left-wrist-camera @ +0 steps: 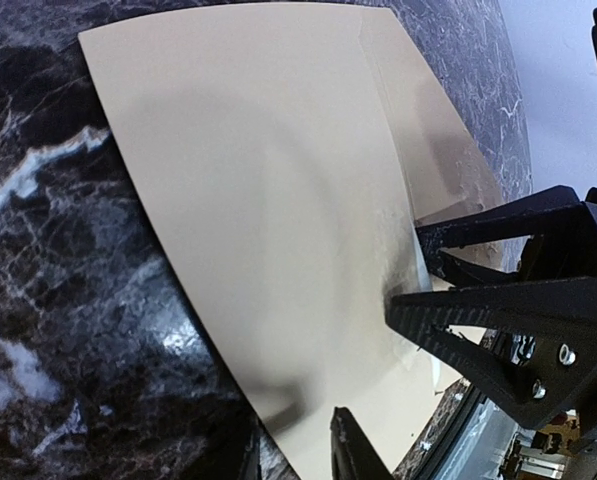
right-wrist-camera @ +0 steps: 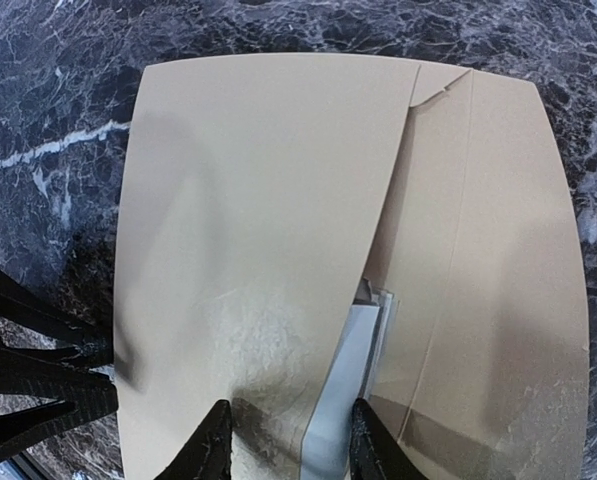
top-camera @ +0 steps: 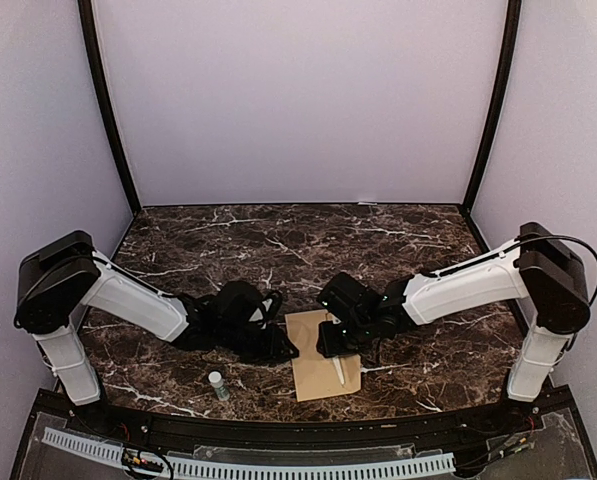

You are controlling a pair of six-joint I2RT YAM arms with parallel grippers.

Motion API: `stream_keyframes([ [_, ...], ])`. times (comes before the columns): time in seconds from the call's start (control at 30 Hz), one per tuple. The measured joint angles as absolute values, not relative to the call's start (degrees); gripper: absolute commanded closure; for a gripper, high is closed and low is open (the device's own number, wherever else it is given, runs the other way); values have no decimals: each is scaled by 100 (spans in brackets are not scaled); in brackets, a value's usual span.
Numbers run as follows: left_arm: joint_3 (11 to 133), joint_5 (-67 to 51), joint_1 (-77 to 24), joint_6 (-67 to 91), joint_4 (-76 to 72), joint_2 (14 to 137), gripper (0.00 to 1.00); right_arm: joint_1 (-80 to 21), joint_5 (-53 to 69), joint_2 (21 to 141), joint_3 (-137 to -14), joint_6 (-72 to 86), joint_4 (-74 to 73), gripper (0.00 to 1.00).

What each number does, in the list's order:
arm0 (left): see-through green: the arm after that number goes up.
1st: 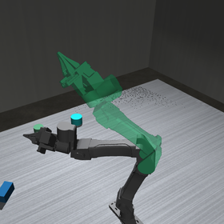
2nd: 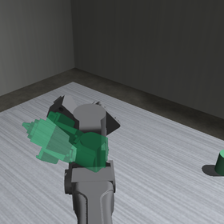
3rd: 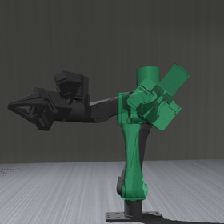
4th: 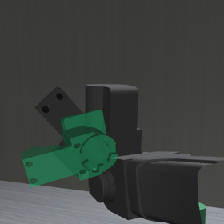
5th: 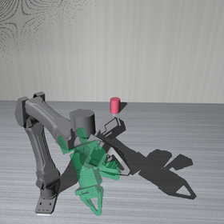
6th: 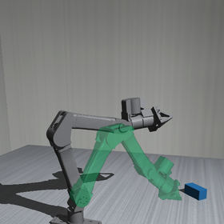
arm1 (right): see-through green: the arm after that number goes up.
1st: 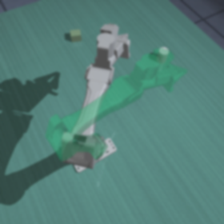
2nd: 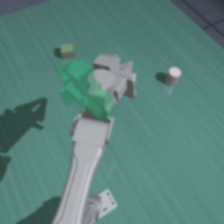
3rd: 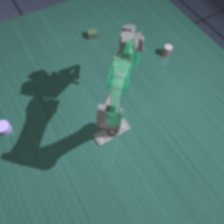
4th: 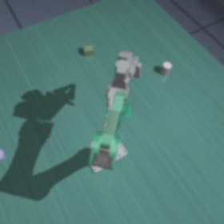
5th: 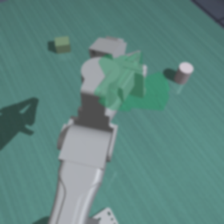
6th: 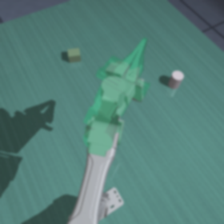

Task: Place the letter into the envelope and seal it
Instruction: Place the letter in the envelope, then pick up the solid glue from the center of the board.

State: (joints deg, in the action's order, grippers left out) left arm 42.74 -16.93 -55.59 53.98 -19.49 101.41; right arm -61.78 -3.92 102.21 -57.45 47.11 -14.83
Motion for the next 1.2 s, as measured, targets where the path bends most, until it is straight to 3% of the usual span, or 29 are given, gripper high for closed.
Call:
stream_keyframes([
  [0.13, 4305, -1658, -5561, 5389, -1920, 10156, 70, -6180, -414, 10200, -5754, 4698, -1531, 59],
  [0.3, 4309, -1330, -5535, 5249, -1658, 9878, 51, -6187, -449, 9867, -5754, 4683, -1658, 47],
  [0.47, 4316, -836, -5446, 4974, -956, 8713, 33, -6189, -589, 9177, -5754, 4609, -1774, 35],
  [0.67, 4423, -464, -5006, 4539, 270, 7091, 21, -6386, -766, 8475, -5754, 4372, -1931, 27],
  [0.93, 4950, -858, -3358, 3378, 2040, 5865, 18, -7402, -928, 8156, -6097, 4049, -1857, 27],
  [1.2, 5041, -1229, -1857, 2182, 2821, 5749, 18, -8359, -1291, 9590, -7566, 4042, -1892, 28],
])
